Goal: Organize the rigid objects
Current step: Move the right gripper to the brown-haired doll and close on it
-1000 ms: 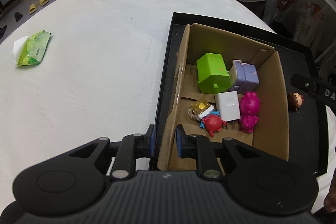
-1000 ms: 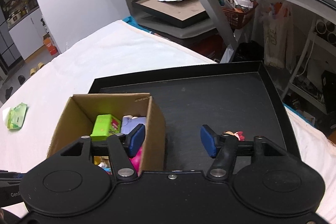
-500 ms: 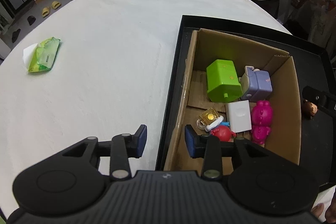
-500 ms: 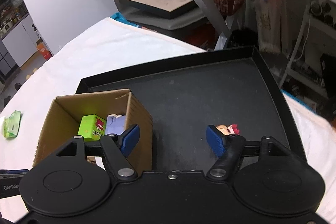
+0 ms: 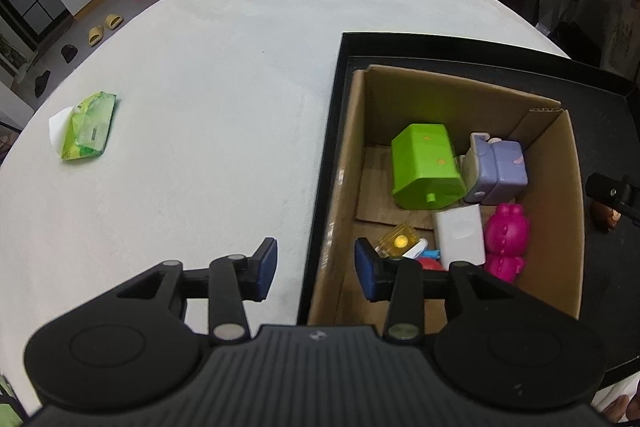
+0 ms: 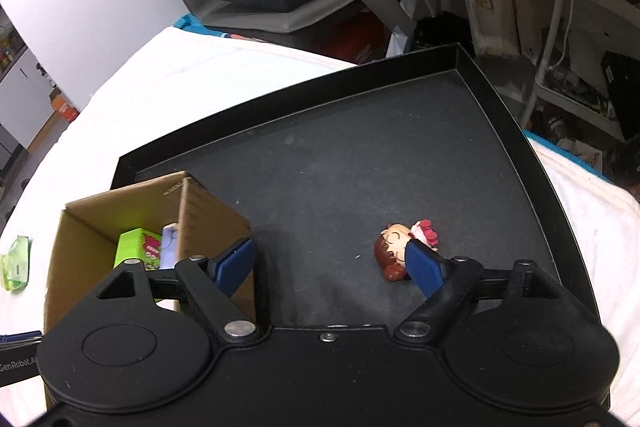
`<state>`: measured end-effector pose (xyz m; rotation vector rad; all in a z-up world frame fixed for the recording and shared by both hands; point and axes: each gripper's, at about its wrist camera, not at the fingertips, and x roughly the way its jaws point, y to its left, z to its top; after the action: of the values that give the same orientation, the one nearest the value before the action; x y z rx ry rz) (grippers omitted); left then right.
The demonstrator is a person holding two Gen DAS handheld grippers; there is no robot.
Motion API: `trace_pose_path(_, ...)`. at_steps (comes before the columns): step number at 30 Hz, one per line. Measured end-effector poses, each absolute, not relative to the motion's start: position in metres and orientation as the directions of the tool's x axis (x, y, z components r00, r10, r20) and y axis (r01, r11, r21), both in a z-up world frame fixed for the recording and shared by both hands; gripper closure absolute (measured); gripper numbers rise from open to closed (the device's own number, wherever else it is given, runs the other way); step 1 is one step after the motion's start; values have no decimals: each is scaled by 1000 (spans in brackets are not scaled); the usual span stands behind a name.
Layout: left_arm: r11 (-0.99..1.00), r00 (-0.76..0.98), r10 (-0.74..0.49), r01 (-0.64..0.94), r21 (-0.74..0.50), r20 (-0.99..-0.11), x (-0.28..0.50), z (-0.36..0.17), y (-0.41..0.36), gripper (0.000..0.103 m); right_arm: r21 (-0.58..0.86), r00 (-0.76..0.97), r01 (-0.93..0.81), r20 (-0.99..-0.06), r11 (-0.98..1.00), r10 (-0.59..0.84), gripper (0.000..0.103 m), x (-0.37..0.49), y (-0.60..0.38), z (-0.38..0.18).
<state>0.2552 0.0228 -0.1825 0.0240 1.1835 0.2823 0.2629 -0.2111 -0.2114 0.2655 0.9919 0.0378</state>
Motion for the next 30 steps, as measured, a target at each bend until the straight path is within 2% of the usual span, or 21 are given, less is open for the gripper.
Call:
trace_pose_path(8, 966, 335, 236, -182, 184, -912, 275, -188, 4, 61, 210, 529, 129, -841, 969, 112, 21, 276, -229, -225)
trace_pose_path(13, 959, 315, 267, -181, 218, -911, 286, -192, -4, 54, 165, 508, 144, -858, 976, 70, 21, 285, -237, -236)
trace_pose_path(22, 951, 294, 294, -188, 246, -909, 298, -195, -9, 53, 141, 447, 134, -892, 981, 67, 24, 297, -238, -261)
trace_pose_path(23, 951, 295, 294, -189, 246, -909, 297, -195, -10, 53, 122, 455, 113, -888, 986, 58, 26, 295, -235, -260)
trace_pose_path(24, 951, 294, 294, -190, 246, -909, 297, -195, -9, 53, 101, 456, 92, -889, 991, 49, 32, 295, -231, -260)
trace_pose_path(25, 951, 294, 292, -191, 244, -910, 297, -195, -9, 53, 90, 463, 77, -885, 993, 44, 44, 293, -229, -259)
trace_pose_path(27, 952, 295, 289, -193, 240, -911, 296, -193, -9, 53, 58, 477, 61, -878, 996, 22, 59, 291, -225, -257)
trace_pose_path(30, 953, 302, 287, -190, 238, -909, 295, -191, -9, 53, 88, 474, 61, -879, 994, 49, 60, 290, -228, -255)
